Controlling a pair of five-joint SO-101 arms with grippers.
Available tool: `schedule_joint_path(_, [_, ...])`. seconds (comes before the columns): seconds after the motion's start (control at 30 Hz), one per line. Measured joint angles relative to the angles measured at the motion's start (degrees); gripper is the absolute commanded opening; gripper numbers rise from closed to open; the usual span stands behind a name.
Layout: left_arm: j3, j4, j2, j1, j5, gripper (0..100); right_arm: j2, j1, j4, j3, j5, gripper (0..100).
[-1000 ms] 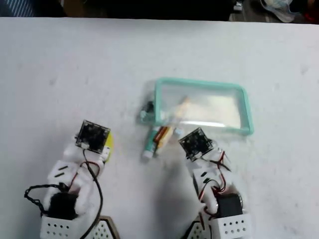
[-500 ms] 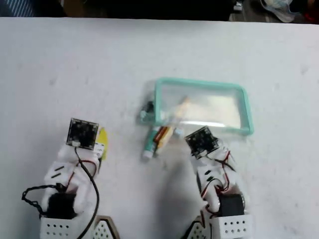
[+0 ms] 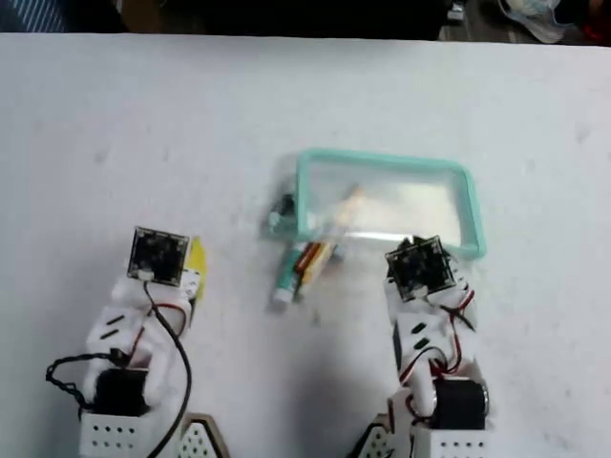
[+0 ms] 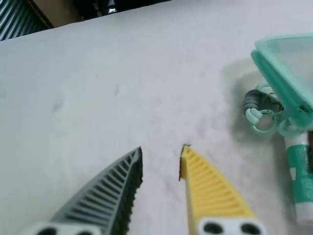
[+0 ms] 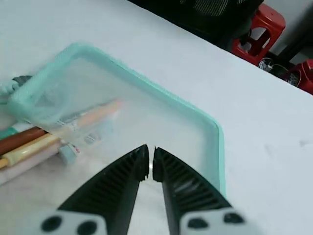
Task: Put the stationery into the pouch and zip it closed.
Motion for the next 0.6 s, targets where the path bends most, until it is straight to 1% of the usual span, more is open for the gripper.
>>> schedule_joint_path(0.1, [0.0, -0.26, 0.0, -2.11, 0.53, 15, 0.0, -4.92, 3.08, -4.57, 0.0, 1.8])
schedule_joint_path(0.17, [0.0, -0.26, 0.0, -3.87, 2.11, 15, -0.09, -8.62, 4.48, -7.65, 1.23, 1.8])
schedule_joint_path(0.3, [0.0, -0.26, 0.0, -5.98, 4.31, 15, 6.77, -14.86, 5.19, -14.51, 3.08, 1.7])
schedule_joint_path(0.43, [0.0, -0.26, 0.0, -6.24, 4.75, 15, 21.54, -19.69, 5.19, -23.82, 3.43, 1.7])
schedule_joint_path(0.6, [0.0, -0.26, 0.0, -6.24, 4.75, 15, 45.89, -26.46, 6.68, -40.0, 3.43, 2.1])
